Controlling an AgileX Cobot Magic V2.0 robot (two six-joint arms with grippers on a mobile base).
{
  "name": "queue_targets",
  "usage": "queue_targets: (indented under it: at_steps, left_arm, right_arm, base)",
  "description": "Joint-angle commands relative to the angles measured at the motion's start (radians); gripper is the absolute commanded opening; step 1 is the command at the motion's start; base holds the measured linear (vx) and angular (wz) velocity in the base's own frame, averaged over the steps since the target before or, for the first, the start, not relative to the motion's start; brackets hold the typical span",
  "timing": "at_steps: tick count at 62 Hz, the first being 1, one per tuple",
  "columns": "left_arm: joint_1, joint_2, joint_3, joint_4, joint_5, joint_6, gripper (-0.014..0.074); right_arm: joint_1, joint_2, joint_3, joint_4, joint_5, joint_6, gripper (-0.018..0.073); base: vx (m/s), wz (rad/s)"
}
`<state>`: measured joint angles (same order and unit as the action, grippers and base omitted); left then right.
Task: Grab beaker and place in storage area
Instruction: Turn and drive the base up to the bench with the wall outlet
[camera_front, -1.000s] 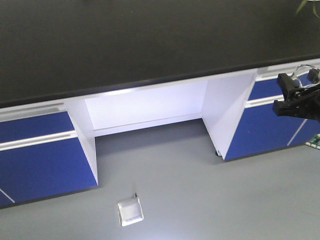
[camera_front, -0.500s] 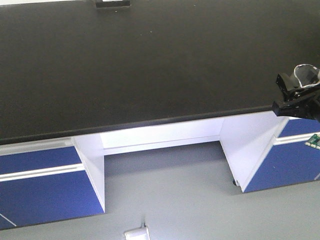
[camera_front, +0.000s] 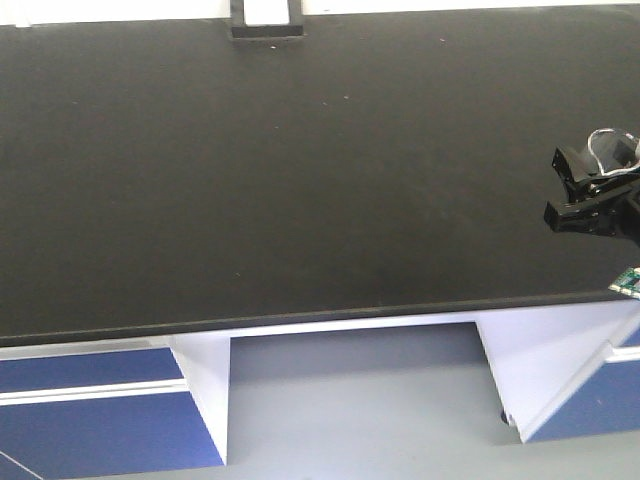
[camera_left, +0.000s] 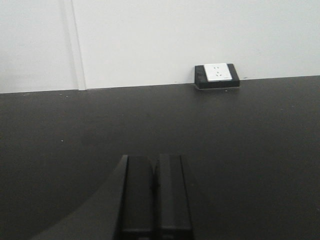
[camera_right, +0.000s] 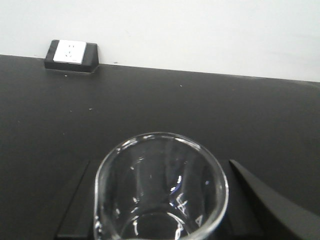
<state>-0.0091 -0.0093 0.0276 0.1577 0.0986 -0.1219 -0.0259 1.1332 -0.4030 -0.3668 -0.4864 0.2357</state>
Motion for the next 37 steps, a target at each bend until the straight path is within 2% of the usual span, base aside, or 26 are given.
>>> queue_targets:
  at_steps: [1, 37]
  left_arm:
    - [0.0, -0.015, -0.02, -0.001, -0.079, -0.01, -0.0006]
    - [0.0, -0.015, -0.02, -0.001, -0.079, -0.01, -0.0006]
  right_arm:
    - [-0.007, -0.009, -0.024, 0.003, -0.079, -0.003, -0.0001]
    - [-0.007, -0.009, -0.024, 0.003, -0.078, -0.003, -0.0001]
  base:
    - [0.14, 0.18]
    - [0.1, 0.13]
